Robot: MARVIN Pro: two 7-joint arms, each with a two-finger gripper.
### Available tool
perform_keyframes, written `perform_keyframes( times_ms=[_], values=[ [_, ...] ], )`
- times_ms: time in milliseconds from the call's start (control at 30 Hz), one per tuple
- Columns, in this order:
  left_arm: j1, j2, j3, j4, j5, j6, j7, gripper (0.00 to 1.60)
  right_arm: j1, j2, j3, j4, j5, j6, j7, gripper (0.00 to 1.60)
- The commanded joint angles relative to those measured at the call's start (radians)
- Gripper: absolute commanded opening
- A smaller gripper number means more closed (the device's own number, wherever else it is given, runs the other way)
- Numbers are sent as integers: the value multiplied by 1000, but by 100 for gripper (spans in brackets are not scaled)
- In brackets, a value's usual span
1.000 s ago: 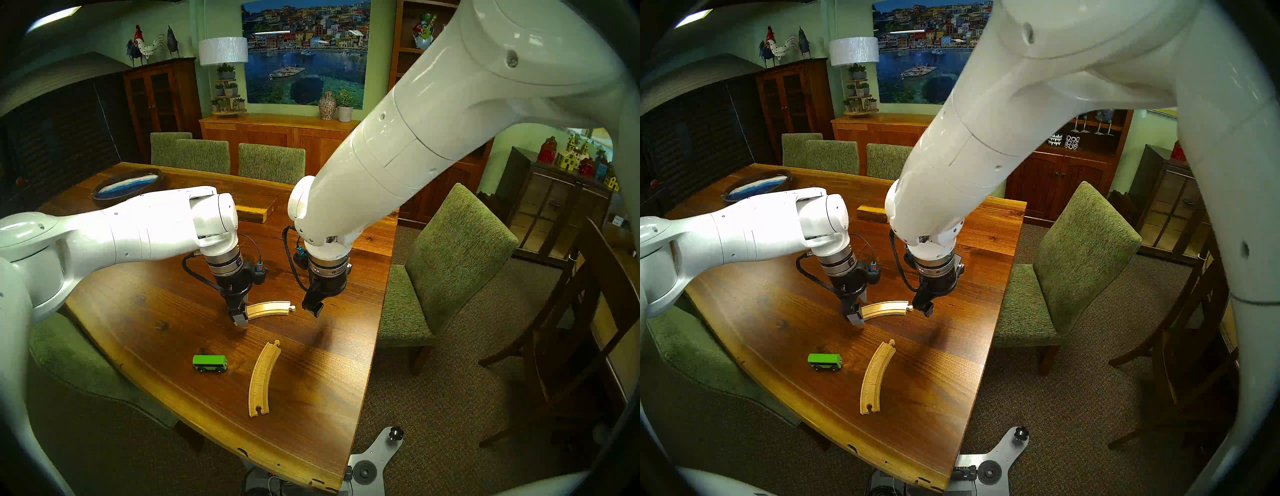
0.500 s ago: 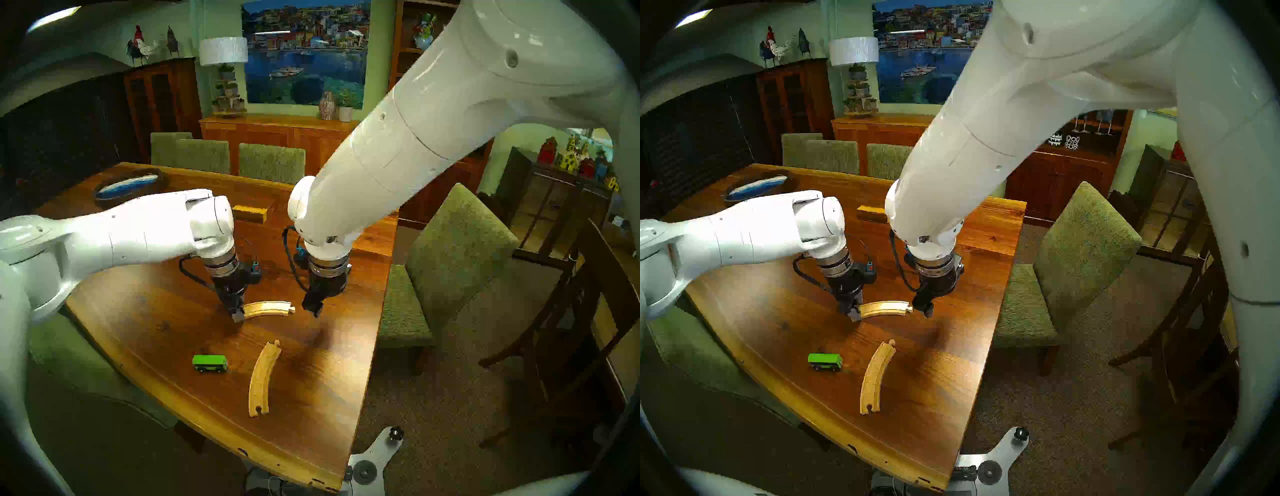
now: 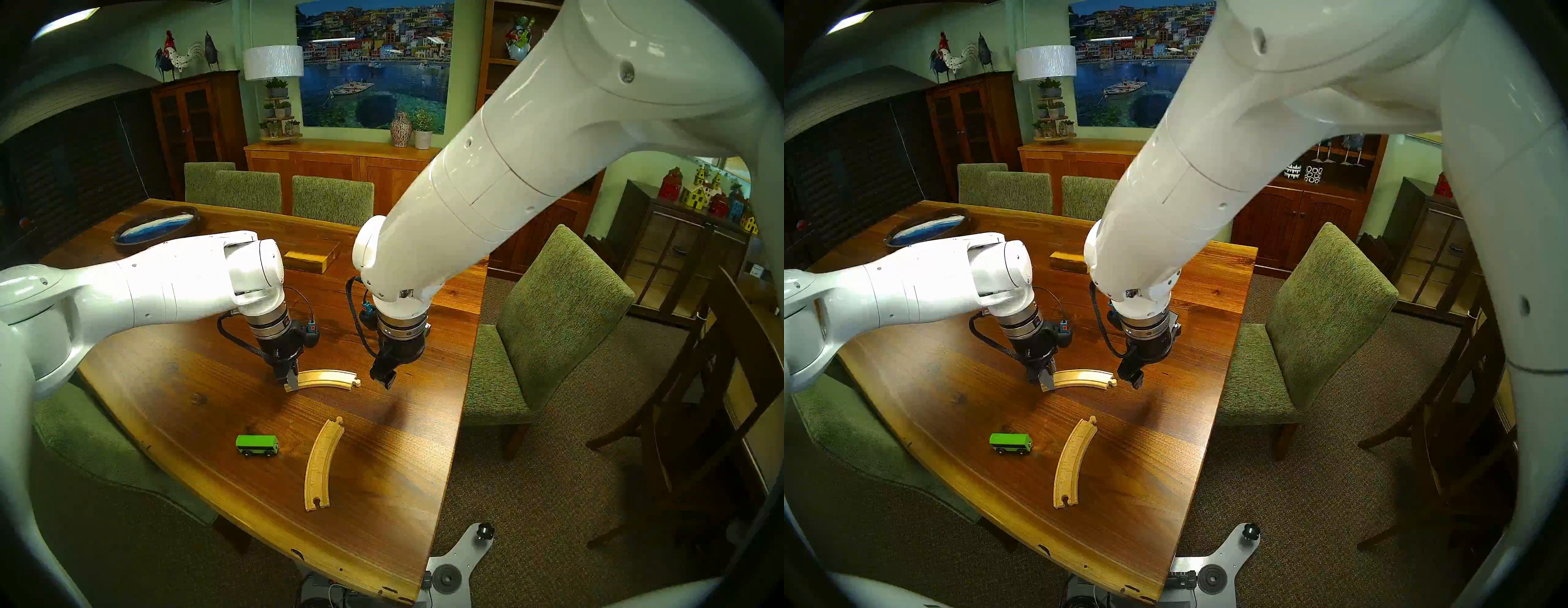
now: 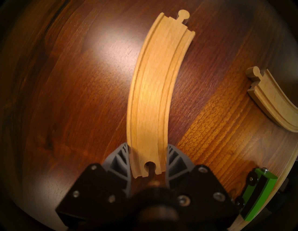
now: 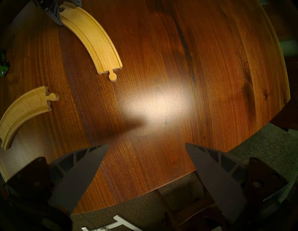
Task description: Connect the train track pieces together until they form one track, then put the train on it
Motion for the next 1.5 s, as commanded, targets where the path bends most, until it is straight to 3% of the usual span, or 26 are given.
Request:
perform_keyframes(
  times_ms=[0, 1233, 1467],
  values=[
    [-25, 14, -7, 3, 6, -8, -5, 0, 22, 7, 1, 12, 0, 1, -1, 160],
    [-16, 29, -18, -17, 16, -3, -12, 0, 22, 7, 1, 12, 0, 1, -1, 160],
    [-15, 30, -19, -17, 17, -3, -12, 0, 54, -17, 30, 3, 49, 54, -17, 160]
  ],
)
